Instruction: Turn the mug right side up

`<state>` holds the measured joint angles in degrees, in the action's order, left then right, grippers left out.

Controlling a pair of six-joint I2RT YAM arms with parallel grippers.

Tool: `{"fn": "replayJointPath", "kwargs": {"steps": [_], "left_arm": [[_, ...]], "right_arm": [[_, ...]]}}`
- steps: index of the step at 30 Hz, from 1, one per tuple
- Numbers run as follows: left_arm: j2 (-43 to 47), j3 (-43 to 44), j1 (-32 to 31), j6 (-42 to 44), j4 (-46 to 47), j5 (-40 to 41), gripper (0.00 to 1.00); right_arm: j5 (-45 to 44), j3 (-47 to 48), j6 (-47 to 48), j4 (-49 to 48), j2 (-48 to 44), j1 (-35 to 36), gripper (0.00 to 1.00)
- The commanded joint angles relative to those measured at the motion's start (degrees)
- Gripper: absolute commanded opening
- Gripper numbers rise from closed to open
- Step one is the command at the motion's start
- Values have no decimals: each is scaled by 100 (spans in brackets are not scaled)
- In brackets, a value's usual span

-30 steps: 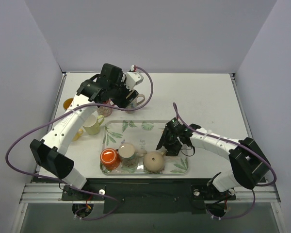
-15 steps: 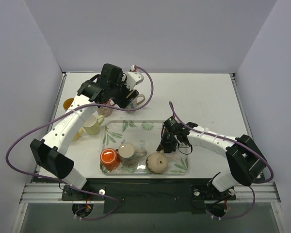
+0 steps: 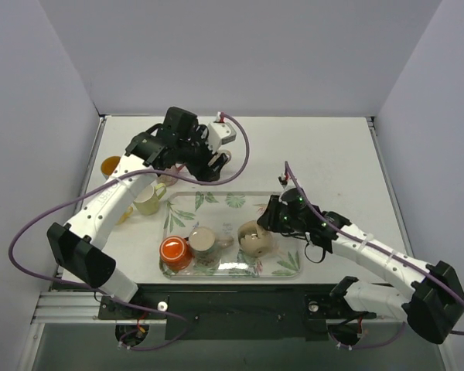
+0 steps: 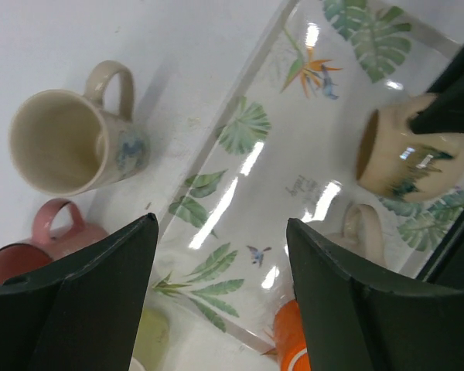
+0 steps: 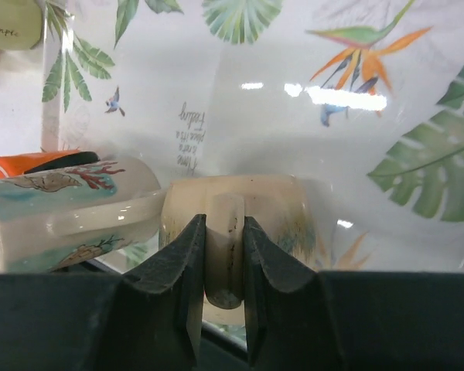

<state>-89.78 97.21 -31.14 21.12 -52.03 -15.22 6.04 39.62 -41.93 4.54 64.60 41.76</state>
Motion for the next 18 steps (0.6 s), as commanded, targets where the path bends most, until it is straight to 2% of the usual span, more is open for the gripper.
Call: {"fn": "replayJointPath", "kwargs": {"steps": [1,5,11,18], "left_arm": [[373,-464,-243,23,325,-1174,78],[233,-791,-332,102,562,-1676,78],[-13,-817,-349,506,396,-2475,80],[-189,-1309,-683,481,825,-3206,87]], "right_arm": [[-402,-419,984,-1400,-684,17,0],[-350,-779,1529,-1841,-1018,8,0],[380,-1052,2521,-2149,-1791,8,0],[933,-1070,2954,-2238,-2329,-10,0]]}}
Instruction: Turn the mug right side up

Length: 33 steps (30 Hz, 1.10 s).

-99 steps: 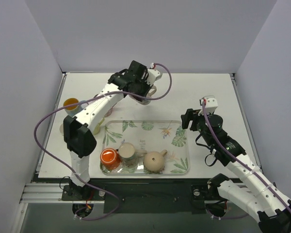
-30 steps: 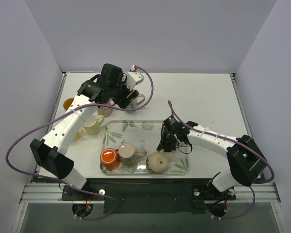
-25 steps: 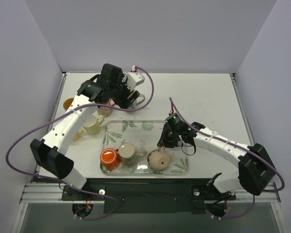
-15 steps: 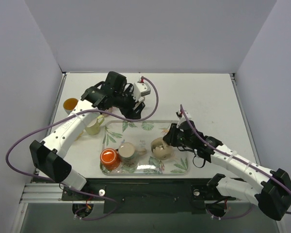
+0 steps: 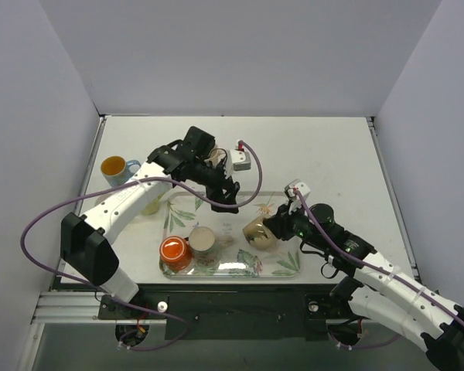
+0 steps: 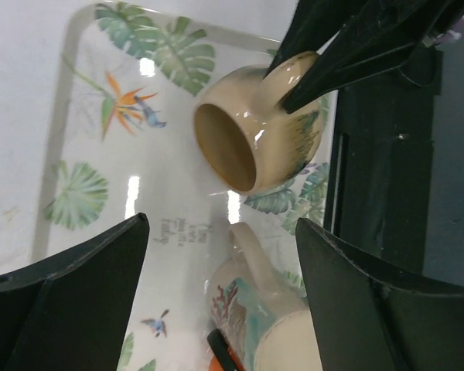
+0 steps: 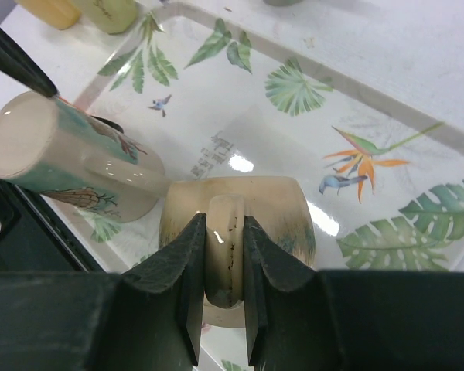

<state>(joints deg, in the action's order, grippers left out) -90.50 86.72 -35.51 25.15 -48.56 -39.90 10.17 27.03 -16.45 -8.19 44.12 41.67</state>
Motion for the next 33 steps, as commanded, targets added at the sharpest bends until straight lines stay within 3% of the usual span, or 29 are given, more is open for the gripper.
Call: {"fn": "replayJointPath", "kwargs": {"steps": [1,19,21,25,27,31,33], "left_arm": [[-135,-304,-333,17,653,-878,88],[-591,-990,-686,-1494,2297,-1160,86],[-662,-920,-677,-1530,2254,-1327,77],[-715,-788,-668,-1775,2166,-1915,39],[-776,-587,-633,-1794,1930,-2022,0],[-794,-217,-528,-1925,1656,-1777,0],[-750,-68,-527,-2145,1761,-1207,0]], "right_arm": [[573,232,414,-983,-298,-1,0],[274,435,467,-1554,-632,-27,0],[222,409,467,-1625,-685,-27,0],[73,278,511,-1660,-817,-97,0],[64,198,494,-1686,-861,-168,0],[-15,40,371,-1669,-782,-370,0],[-487,13,344,-1538,-712,-431,0]]}}
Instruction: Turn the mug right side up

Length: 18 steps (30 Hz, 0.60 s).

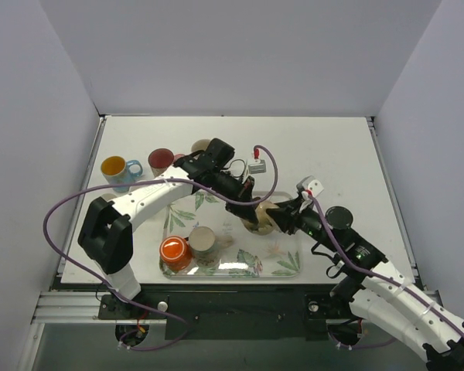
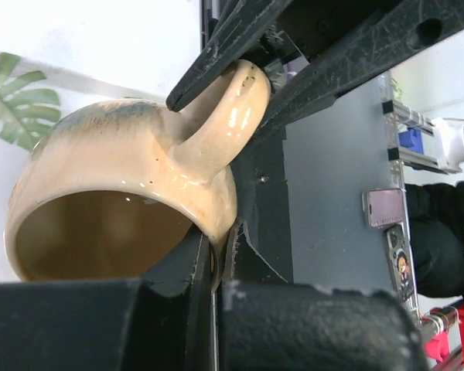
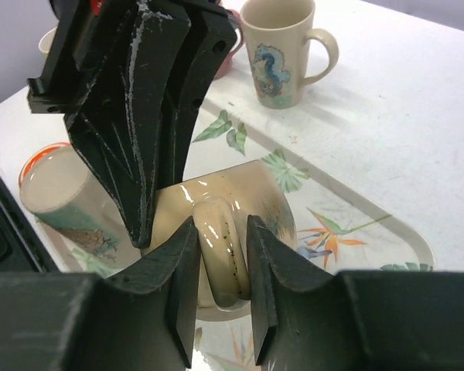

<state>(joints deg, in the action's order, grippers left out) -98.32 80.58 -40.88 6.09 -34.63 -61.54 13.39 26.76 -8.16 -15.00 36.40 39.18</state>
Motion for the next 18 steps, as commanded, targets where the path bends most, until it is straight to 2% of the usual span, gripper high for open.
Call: {"fn": "replayJointPath", "kwargs": {"steps": [1,2,3,4,6,8,9,12,13,14,18], "left_arm": [[24,730,2,-240,300,1708,0],[-2,845,-33,-170,203,2081,0],[-124,1159,-112,66,-32,3007,0],[-187,1301,-165,155,-113,3425,0],[-459,1680,-271,384,-237,5057,0],[-801,2049,-341,569,-254,5745,0],[-1072,2328,-350,630,-255,5941,0],[-1715,3268,-359,701,-613,6338,0],[-2082,3506,-368,692,-728,6356,0],[-2251,3944,-359,692,-964,6417,0],[-3157,4825,-341,683,-1405,6260,0]], "right_arm": [[-1029,48,-502,-733,77,-200,18],[-1736,83,-519,-488,138,-200,32],[-2108,127,-528,-321,183,-209,51],[-2678,197,-528,-40,261,-209,55],[-3487,294,-589,356,358,-235,60],[-4060,286,-695,541,359,-235,63],[-4194,286,-756,577,333,-235,68],[-4511,172,-906,665,201,-235,69],[-4529,128,-915,700,166,-253,87],[-4547,119,-924,744,131,-244,91],[-4765,171,-1047,1139,-1,-244,92]]}}
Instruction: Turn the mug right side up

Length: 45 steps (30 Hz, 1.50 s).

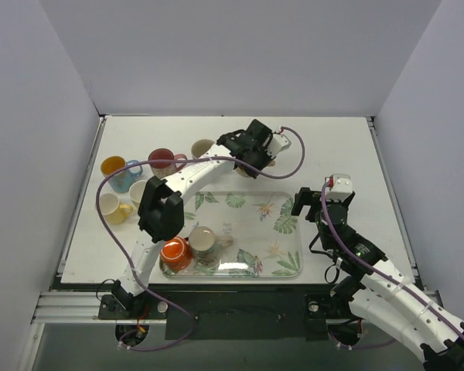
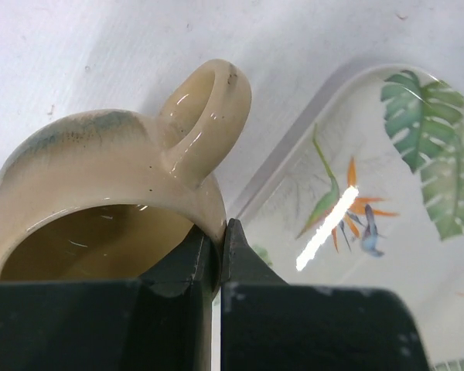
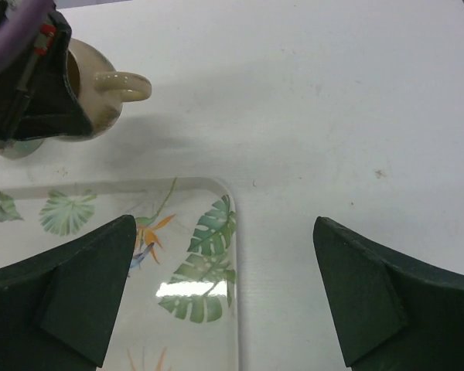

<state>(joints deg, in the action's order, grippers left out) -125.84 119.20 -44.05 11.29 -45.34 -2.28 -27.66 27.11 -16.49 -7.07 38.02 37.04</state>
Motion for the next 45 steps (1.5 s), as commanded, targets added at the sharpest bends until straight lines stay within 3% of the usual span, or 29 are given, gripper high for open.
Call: {"fn": "replayJointPath", "kwargs": {"steps": [1,4,8,15,17,21,24,28,34,36,38,45], "left_arm": [[-537,1026,-16,146,-361,273,0],[-722,1228,46,119,-388,-200,0],[-994,1465,239,-56,-440,-877,0],[-1566,2221,547,-338,-827,-1783,0],[-1628,2275,564,-338,-827,-1706,0],[-1628,2266,565,-215,-845,-1591,25],[-1540,2301,564,-197,-853,-1565,45],[-1172,2547,573,-127,-1003,-1503,67],[-47,2521,600,-22,-1433,-1450,70],[436,2232,678,14,-1644,-1433,71],[1042,1314,845,57,-1636,-1520,71],[3633,-2047,1346,443,-196,-1240,76]], "right_arm": [[-723,197,-301,547,-189,-47,92],[-1038,364,-469,1040,-269,-56,95],[-2039,593,-1496,1726,-330,-91,98],[-1137,803,-1769,1919,-129,-276,98],[-988,996,-1883,2156,90,-302,98],[-706,1340,-2059,2543,486,-285,98],[-566,1612,-2681,3008,785,-294,92],[354,1893,-3656,3308,1294,-285,85],[1656,1737,-5220,2818,1918,-83,79],[1955,1631,-5783,2415,2208,93,77],[2176,1517,-6354,1749,2576,277,72],[3222,2131,-7411,866,4151,883,70]]}}
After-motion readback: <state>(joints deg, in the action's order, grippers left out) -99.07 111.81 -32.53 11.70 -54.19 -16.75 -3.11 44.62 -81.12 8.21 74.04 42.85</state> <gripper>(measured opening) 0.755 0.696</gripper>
